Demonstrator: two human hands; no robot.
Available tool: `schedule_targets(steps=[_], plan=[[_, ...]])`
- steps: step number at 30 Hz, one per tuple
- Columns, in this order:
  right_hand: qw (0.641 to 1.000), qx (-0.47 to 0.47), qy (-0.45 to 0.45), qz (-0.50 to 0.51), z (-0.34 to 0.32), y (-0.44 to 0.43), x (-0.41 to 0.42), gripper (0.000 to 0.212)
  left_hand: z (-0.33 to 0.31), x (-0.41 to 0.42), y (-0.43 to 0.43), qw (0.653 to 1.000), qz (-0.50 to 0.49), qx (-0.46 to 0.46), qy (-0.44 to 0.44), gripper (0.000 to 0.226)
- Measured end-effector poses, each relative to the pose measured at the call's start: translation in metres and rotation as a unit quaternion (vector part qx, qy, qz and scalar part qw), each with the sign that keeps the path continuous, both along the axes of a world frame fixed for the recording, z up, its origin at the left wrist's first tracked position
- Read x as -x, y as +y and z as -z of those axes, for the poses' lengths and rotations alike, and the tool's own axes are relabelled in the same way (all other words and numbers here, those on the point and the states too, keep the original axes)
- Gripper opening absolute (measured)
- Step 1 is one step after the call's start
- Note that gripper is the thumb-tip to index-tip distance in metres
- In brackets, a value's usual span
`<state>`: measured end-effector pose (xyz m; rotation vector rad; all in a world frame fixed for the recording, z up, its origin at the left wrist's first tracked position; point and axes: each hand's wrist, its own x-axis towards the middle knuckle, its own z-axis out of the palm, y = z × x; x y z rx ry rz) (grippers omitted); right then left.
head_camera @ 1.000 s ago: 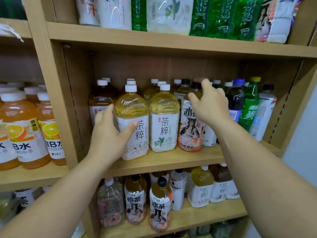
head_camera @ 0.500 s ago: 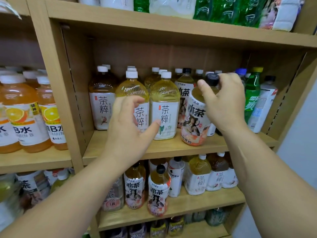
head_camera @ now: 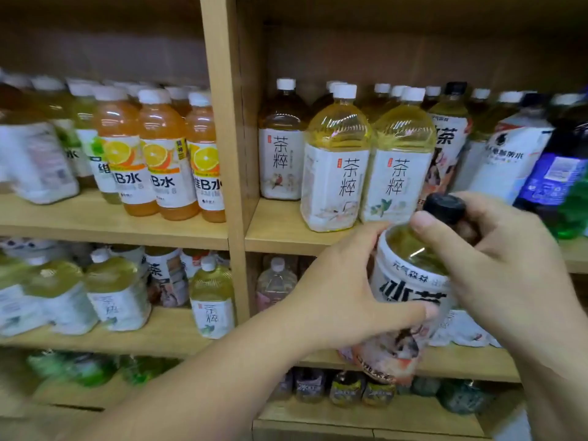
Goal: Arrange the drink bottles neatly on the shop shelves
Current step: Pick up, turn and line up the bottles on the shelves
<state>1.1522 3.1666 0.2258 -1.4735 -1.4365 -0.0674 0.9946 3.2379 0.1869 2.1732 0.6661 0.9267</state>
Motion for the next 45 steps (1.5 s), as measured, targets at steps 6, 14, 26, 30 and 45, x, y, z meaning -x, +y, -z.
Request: schedule_targets(steps=[6,14,26,30,45], plan=[[0.994,0.042,-0.036,-0.098,0.027,0.010,0.051,0.013,0.033,0.060,0.000,0.998,-0.054,0.029,-0.002,0.080],[0.966,0.167,-0.029,-0.198,0.070,0.044,0.124,0.024,0.077,0.155,0.012,0.989,-0.093,0.112,0.034,0.077],[0.951,0.270,-0.009,-0.149,0.129,0.124,0.265,0.019,0.138,0.286,0.086,0.978,-0.140,0.128,0.089,0.090],[0.954,0.271,0.048,-0.116,0.148,0.162,0.299,0.015,0.147,0.315,0.123,0.968,-0.180,0.106,0.141,0.089],[0.934,0.338,0.112,0.013,0.174,0.245,0.333,0.057,0.169,0.327,0.207,0.957,-0.151,0.147,0.197,0.046]])
